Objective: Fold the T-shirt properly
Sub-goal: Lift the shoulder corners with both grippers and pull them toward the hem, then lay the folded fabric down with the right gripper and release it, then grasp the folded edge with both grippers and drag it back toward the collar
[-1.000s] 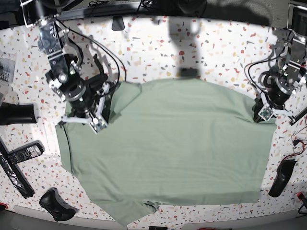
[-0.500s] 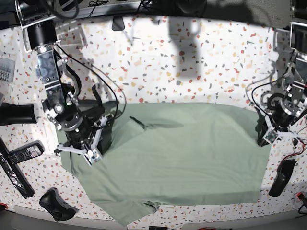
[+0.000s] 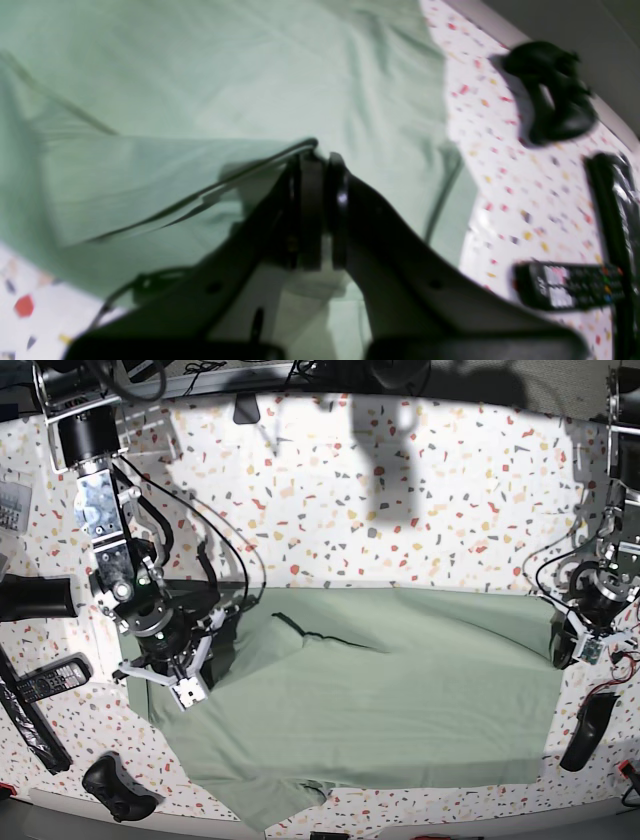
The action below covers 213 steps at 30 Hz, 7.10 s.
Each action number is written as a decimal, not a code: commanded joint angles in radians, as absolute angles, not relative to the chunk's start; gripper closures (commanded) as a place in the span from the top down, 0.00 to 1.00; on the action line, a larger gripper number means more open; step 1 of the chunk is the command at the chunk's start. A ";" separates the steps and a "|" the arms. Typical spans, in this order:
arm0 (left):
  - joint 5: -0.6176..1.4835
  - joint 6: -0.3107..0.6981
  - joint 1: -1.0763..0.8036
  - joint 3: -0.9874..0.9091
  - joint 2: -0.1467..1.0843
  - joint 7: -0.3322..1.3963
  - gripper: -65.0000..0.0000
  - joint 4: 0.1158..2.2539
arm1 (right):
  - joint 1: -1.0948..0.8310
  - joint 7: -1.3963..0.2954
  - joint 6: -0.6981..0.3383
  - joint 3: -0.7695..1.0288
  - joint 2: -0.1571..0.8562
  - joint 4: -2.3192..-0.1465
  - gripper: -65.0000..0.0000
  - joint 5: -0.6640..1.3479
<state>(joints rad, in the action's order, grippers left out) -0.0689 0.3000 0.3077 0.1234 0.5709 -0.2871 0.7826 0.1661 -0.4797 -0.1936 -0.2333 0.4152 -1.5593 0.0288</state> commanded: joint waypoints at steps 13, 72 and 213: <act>-0.047 0.294 0.332 0.115 0.576 -0.312 0.00 0.796 | 0.219 -0.400 -0.155 -0.222 0.321 -1.509 0.00 0.017; -0.050 0.295 0.332 0.115 0.546 -0.308 0.00 0.796 | 0.258 -0.483 -0.359 -0.075 0.166 -1.215 0.56 0.105; 0.145 -0.035 -0.611 0.110 0.457 0.730 0.49 1.772 | -0.390 -0.577 -0.423 0.126 0.398 -1.656 0.56 0.090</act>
